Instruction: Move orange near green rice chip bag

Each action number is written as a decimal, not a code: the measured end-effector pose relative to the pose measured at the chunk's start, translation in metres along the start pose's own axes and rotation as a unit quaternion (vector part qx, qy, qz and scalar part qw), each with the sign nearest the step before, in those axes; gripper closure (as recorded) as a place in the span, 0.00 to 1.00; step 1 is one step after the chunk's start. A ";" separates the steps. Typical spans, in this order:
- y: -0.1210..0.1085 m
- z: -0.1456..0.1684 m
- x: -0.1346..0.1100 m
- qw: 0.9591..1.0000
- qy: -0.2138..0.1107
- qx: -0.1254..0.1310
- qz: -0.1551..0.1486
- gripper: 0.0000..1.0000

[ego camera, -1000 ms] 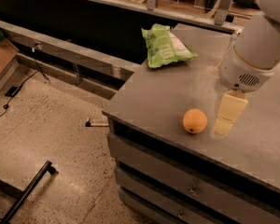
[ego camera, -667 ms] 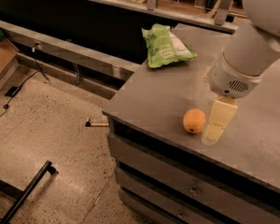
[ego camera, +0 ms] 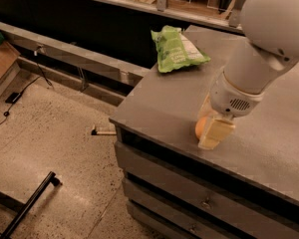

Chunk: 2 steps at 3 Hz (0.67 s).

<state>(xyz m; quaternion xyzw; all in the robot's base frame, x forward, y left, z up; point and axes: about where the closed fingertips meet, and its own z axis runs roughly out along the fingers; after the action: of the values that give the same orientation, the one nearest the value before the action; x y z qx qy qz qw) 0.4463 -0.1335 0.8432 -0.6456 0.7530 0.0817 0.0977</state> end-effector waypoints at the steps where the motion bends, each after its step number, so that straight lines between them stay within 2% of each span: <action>1: 0.003 0.007 -0.003 1.000 -0.003 -0.007 -0.002 0.48; 2: -0.010 -0.002 0.001 1.000 -0.001 0.009 0.007 0.67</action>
Offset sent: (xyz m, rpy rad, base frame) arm 0.0254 -0.0151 0.0152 -0.0066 -0.0470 -0.0514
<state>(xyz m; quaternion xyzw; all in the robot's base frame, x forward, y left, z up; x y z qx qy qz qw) 0.4556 -0.1362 0.8453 -0.6397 0.7578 0.0765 0.1034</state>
